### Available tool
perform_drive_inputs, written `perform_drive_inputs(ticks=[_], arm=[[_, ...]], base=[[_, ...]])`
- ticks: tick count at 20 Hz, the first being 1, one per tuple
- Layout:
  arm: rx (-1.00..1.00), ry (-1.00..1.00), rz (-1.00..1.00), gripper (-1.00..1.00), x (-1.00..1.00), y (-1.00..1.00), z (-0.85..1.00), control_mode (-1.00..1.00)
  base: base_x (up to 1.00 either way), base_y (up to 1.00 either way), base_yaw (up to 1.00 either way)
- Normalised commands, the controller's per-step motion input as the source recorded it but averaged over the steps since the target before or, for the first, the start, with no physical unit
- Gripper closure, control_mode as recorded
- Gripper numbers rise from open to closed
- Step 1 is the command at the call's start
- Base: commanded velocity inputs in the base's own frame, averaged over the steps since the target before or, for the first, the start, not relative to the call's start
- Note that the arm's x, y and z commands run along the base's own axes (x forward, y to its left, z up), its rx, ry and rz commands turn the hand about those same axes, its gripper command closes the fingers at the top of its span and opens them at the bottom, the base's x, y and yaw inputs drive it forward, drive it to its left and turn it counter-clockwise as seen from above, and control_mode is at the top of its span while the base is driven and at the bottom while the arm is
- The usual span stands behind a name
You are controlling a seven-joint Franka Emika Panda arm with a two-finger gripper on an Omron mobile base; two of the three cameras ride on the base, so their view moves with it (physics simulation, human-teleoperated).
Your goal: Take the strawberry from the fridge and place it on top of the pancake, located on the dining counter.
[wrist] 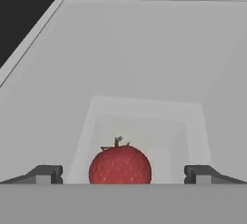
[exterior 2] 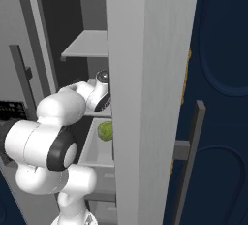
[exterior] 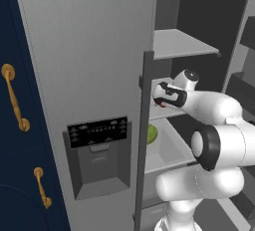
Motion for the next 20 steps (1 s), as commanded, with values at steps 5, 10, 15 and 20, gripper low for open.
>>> perform_drive_inputs(ticks=[5,10,15,20], arm=[[0.01,0.00,0.00,-1.00,0.15,0.02,-0.07,-1.00],[0.00,0.00,0.00,-1.00,0.01,0.00,-0.17,-1.00],[0.00,0.02,0.00,1.00,0.00,0.00,-0.26,-1.00],[0.00,0.00,0.00,1.00,0.00,0.00,-0.16,-1.00]], base=[[0.00,0.00,0.00],[0.00,0.00,0.00],[0.00,0.00,0.00],[0.00,0.00,0.00]])
